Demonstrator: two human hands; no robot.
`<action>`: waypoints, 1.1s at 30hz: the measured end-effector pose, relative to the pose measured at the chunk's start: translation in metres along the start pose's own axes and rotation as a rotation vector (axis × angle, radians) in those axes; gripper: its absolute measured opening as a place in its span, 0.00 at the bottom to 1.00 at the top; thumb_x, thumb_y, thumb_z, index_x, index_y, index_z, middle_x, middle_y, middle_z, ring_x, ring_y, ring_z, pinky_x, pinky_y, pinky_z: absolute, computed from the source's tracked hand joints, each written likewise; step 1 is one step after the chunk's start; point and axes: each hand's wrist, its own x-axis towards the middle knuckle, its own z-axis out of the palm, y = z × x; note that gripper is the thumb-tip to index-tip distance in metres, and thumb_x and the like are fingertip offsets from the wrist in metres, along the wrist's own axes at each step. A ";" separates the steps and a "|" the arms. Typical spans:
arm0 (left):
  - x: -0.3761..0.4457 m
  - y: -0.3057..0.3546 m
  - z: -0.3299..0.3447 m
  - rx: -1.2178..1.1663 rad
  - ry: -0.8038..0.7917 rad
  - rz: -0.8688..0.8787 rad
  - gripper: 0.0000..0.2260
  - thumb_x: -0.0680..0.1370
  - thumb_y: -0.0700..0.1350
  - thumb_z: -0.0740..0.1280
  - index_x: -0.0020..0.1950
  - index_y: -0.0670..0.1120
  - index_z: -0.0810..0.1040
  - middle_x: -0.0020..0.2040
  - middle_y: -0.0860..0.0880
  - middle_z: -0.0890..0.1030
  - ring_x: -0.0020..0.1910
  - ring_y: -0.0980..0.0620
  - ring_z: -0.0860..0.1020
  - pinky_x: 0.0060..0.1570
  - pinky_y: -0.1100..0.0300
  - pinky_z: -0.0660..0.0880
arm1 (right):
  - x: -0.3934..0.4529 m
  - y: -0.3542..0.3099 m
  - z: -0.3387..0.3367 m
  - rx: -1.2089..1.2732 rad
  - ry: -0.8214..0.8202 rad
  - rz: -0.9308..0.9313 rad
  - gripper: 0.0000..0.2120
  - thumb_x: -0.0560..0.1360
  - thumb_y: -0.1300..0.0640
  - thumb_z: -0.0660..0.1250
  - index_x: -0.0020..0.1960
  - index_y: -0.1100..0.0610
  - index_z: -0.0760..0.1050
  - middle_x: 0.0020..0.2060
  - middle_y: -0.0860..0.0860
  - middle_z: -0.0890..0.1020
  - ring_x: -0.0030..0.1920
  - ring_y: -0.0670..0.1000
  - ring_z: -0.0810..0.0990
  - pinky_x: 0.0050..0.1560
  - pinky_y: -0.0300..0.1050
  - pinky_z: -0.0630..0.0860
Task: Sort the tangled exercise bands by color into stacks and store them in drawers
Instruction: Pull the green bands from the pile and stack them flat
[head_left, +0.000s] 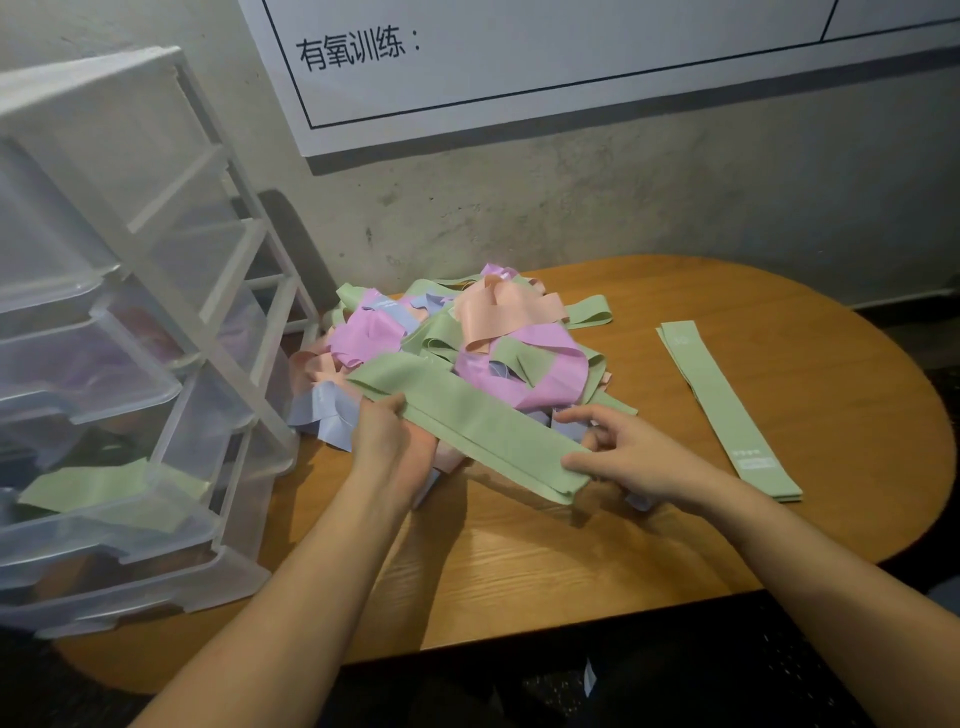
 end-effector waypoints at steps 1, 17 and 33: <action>-0.002 0.000 0.002 0.011 -0.028 0.004 0.16 0.83 0.34 0.53 0.64 0.44 0.76 0.63 0.39 0.81 0.61 0.39 0.80 0.63 0.41 0.76 | 0.002 0.001 0.000 -0.100 -0.012 0.014 0.19 0.75 0.56 0.74 0.65 0.47 0.75 0.35 0.47 0.78 0.32 0.42 0.75 0.32 0.34 0.69; -0.051 -0.032 0.043 0.413 -0.393 0.043 0.23 0.81 0.31 0.51 0.71 0.45 0.73 0.63 0.40 0.81 0.62 0.43 0.80 0.63 0.48 0.76 | 0.030 -0.062 0.026 0.146 0.341 -0.361 0.06 0.77 0.55 0.71 0.53 0.49 0.82 0.45 0.44 0.84 0.45 0.48 0.81 0.51 0.49 0.81; -0.056 -0.053 0.099 0.868 -0.558 0.275 0.19 0.81 0.44 0.68 0.71 0.51 0.68 0.57 0.41 0.82 0.52 0.58 0.82 0.51 0.65 0.79 | 0.004 -0.062 -0.053 0.465 0.370 -0.253 0.08 0.82 0.59 0.64 0.55 0.55 0.81 0.43 0.51 0.86 0.42 0.49 0.83 0.41 0.45 0.80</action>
